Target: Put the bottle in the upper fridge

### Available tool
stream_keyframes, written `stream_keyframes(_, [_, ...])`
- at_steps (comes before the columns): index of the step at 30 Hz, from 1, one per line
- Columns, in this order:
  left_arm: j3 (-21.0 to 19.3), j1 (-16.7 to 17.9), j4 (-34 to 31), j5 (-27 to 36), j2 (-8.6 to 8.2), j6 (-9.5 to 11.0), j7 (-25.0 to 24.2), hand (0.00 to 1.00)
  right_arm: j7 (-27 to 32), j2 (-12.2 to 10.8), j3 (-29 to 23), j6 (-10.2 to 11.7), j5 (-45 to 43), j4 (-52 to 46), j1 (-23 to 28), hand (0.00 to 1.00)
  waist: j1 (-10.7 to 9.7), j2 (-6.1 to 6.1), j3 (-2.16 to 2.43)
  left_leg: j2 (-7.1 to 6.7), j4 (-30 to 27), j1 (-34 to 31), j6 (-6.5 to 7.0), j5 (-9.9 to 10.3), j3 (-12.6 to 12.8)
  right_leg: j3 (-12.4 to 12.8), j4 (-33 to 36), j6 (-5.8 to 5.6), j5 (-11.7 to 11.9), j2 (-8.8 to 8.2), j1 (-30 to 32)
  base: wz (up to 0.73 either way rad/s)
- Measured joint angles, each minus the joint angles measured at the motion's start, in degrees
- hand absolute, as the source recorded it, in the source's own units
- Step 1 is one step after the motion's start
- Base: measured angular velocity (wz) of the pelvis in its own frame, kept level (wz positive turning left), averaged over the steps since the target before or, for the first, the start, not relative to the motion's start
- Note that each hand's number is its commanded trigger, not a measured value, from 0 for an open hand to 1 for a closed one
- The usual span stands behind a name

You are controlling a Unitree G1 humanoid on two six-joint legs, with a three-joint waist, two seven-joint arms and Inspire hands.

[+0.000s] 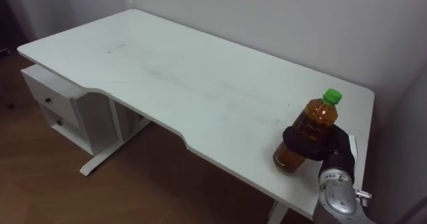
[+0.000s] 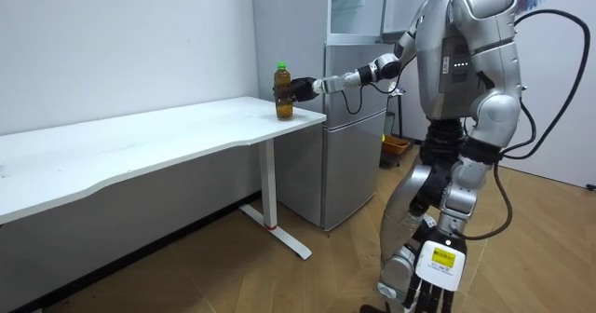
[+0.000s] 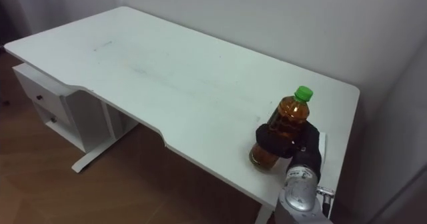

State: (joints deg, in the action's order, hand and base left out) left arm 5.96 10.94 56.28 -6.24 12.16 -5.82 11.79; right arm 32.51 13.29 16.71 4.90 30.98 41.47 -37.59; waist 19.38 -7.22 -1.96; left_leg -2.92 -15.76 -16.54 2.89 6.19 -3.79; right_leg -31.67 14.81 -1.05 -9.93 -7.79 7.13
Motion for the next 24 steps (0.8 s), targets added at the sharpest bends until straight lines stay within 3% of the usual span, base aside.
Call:
stream_keyframes(7, [0.0, 0.0, 0.0, 0.0, 0.00, 0.7, 0.0, 0.00, -1.5, 0.0, -0.1, 0.2, 0.1, 0.1, 0.0, 1.00, 0.1, 0.08, -0.04, 0.00, 0.0, -0.8, -0.02, 0.0, 0.0, 0.2, 0.0, 0.01, 0.0, 0.03, 0.8, 0.00])
stream_keyframes(16, [-0.1, -0.1, -0.1, 1.3, 0.01, 1.2, 0.1, 0.00, -4.3, 0.6, -0.6, 2.0, 3.5, 4.2, -1.7, 1.00, 0.8, 0.51, -0.30, 0.01, 0.1, -0.9, -0.05, 0.0, -0.2, 0.1, -0.1, 0.02, 0.0, 0.13, 0.8, 0.00])
stream_keyframes(24, [-0.3, 0.0, -0.4, 2.1, 0.01, 1.3, 0.1, 0.00, -6.8, 0.8, -1.1, 1.1, 9.0, 4.7, -1.7, 1.00, 1.1, 0.41, -0.22, 0.02, 0.0, -0.8, -0.05, 0.0, -0.2, 0.1, -0.1, 0.02, 0.0, 0.08, 0.8, 0.00])
